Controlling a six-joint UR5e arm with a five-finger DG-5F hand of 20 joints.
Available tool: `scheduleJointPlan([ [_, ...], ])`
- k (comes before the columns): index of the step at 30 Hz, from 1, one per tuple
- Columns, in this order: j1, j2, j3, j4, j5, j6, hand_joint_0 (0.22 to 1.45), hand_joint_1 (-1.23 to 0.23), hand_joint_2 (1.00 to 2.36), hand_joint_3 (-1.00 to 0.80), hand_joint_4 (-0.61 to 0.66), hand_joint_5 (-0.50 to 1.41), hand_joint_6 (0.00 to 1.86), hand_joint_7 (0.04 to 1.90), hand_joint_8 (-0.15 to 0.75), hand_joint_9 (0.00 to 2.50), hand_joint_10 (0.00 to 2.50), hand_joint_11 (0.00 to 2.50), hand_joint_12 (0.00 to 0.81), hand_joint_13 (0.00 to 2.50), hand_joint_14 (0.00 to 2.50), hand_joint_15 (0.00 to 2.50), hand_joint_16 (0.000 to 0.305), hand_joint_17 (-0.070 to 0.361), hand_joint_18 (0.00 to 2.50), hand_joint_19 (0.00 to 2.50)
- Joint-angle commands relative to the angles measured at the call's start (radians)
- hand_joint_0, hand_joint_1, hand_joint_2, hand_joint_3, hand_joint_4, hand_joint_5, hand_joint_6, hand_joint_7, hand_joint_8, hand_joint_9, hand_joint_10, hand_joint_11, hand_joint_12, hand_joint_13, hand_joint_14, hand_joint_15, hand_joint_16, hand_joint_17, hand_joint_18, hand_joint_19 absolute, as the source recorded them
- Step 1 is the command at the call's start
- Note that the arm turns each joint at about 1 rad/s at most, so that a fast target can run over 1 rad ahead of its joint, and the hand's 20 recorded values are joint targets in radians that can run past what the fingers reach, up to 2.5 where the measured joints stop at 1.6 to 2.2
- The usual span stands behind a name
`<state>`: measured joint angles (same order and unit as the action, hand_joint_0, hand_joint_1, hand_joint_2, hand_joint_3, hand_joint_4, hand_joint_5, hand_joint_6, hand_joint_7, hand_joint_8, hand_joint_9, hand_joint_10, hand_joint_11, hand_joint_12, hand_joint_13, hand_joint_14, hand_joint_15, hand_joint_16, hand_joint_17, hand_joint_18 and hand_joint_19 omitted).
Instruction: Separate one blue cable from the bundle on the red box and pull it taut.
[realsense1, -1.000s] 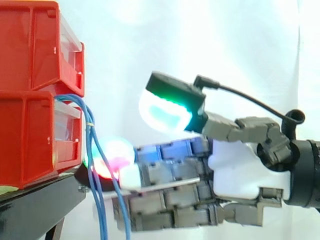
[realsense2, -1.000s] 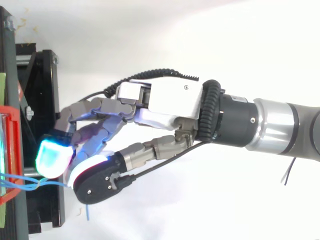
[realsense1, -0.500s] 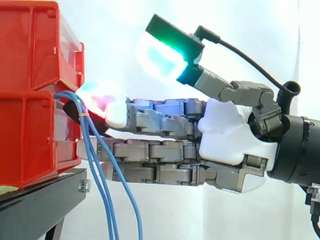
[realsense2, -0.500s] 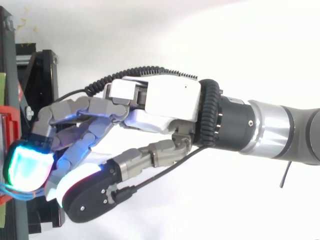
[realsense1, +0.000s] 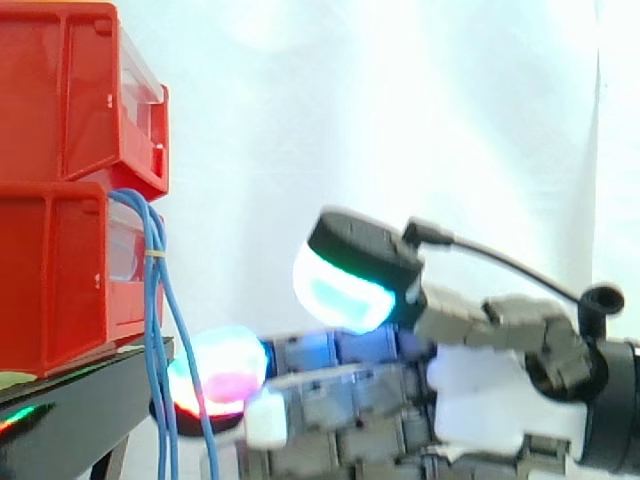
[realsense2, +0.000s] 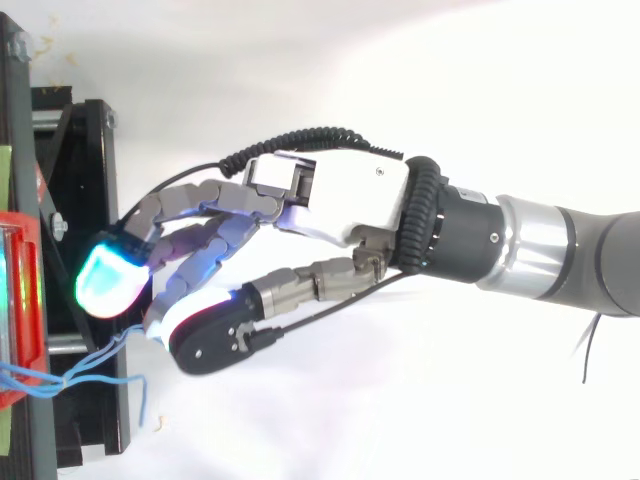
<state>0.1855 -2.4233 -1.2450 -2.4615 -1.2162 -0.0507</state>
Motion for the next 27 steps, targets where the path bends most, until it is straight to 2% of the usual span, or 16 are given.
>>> scheduleJointPlan([
  [1,-0.008,-0.023,-0.005,-0.004,0.001,0.011,0.49,-0.56,1.00,-0.50,0.24,-0.13,0.50,0.70,0.223,0.93,0.01,0.23,0.309,0.51,0.01,0.18,0.038,0.085,0.00,0.13],
  [6,-0.012,-0.060,0.029,0.027,0.000,0.025,0.46,-0.50,1.00,-0.50,0.24,-0.14,0.50,0.66,0.233,0.87,0.01,0.15,0.329,0.45,0.01,0.15,0.043,0.096,0.00,0.09],
  [8,-0.012,-0.080,0.055,0.021,-0.009,0.025,0.45,-0.48,1.00,-0.50,0.24,-0.14,0.50,0.66,0.233,0.85,0.01,0.13,0.333,0.43,0.01,0.15,0.043,0.097,0.00,0.09],
  [9,-0.014,-0.099,0.090,0.015,-0.020,0.025,0.45,-0.46,1.00,-0.50,0.24,-0.14,0.50,0.66,0.237,0.85,0.00,0.14,0.338,0.43,0.01,0.14,0.044,0.100,0.00,0.08],
  [12,-0.014,-0.109,0.113,0.013,-0.037,0.023,0.45,-0.46,1.00,-0.50,0.25,-0.14,0.50,0.71,0.236,0.90,0.01,0.24,0.336,0.44,0.01,0.15,0.044,0.099,0.00,0.07],
  [17,-0.011,-0.109,0.121,0.012,-0.042,0.012,0.48,-0.49,1.00,-0.50,0.26,-0.13,0.50,0.76,0.238,0.98,0.01,0.31,0.315,0.49,0.01,0.17,0.040,0.090,0.00,0.07],
  [27,0.008,-0.109,0.133,0.027,-0.040,-0.027,0.50,-0.50,1.00,-0.50,0.25,-0.13,0.50,0.77,0.230,1.04,0.02,0.36,0.303,0.62,0.01,0.21,0.035,0.079,0.00,0.07],
])
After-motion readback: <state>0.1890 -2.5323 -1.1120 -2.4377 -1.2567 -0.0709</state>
